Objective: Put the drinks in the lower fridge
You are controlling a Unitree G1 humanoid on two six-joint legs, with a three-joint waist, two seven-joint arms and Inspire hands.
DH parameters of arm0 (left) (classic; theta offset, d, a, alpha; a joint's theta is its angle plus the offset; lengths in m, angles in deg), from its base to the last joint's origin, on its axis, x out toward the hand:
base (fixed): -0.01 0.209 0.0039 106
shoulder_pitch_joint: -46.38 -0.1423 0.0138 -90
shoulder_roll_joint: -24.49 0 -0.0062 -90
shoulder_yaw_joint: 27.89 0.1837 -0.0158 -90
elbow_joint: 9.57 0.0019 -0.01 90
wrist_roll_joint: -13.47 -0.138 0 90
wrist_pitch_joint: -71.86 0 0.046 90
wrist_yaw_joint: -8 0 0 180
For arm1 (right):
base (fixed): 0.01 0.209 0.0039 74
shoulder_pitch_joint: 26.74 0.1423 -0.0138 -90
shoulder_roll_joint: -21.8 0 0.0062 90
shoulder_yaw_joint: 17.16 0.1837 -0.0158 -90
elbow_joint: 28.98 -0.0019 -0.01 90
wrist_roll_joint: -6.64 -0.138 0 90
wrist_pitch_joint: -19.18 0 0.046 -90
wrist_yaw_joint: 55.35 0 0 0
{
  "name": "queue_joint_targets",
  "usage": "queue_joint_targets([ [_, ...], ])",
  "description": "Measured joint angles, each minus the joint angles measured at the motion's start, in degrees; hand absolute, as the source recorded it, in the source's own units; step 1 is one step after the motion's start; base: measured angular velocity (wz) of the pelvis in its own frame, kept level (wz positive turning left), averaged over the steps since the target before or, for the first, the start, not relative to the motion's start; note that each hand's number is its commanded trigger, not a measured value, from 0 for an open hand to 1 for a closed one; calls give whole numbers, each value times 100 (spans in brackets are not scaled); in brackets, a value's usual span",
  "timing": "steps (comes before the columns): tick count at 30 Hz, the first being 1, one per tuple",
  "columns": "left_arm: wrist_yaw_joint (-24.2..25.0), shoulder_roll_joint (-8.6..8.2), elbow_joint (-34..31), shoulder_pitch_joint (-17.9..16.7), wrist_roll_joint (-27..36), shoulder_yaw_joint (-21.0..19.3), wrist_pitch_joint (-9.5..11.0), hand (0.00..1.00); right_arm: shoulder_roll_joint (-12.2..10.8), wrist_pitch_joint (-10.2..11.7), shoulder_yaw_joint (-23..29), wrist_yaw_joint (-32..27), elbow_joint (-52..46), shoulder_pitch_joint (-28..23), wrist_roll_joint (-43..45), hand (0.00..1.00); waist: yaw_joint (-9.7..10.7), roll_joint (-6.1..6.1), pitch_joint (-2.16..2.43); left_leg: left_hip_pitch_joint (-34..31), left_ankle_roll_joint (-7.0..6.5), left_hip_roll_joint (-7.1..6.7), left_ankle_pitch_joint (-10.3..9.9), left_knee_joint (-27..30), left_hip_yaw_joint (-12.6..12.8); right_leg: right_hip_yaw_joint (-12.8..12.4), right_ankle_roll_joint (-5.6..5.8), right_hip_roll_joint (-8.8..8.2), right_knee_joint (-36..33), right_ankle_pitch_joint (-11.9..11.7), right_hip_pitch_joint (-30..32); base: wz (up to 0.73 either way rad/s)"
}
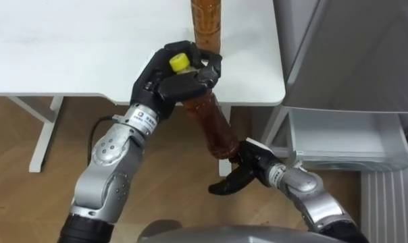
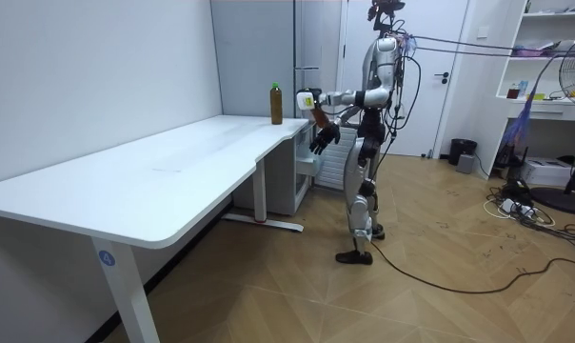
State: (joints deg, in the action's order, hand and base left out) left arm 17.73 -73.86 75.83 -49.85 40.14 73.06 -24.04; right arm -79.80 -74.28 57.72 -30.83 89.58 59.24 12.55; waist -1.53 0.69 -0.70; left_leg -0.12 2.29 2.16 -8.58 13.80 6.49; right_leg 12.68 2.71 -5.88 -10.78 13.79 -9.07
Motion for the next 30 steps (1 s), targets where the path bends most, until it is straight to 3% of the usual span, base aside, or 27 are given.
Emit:
queue_joint_targets([
  [9, -2, 3, 137, -88, 0, 5, 1, 100, 61, 0, -9, 322, -358, 0, -139, 0, -30, 44, -28, -13, 0, 0, -2, 1, 1, -3, 0, 0, 5, 0, 13, 0],
  [24, 254, 3, 327, -100, -302, 87, 14, 100, 82, -34, -118, 784, -624, -10, -135, 0, -10, 29, -22, -1, 1, -2, -3, 2, -7, 11, -1, 0, -4, -1, -2, 0],
  [30, 451, 7, 460, -104, -1063, 437, 13, 100, 51, -33, -172, 940, -708, 0, -406, 0, -15, 21, -25, -18, 1, -1, -4, 14, -29, 15, -3, 3, -13, -2, 2, 0],
])
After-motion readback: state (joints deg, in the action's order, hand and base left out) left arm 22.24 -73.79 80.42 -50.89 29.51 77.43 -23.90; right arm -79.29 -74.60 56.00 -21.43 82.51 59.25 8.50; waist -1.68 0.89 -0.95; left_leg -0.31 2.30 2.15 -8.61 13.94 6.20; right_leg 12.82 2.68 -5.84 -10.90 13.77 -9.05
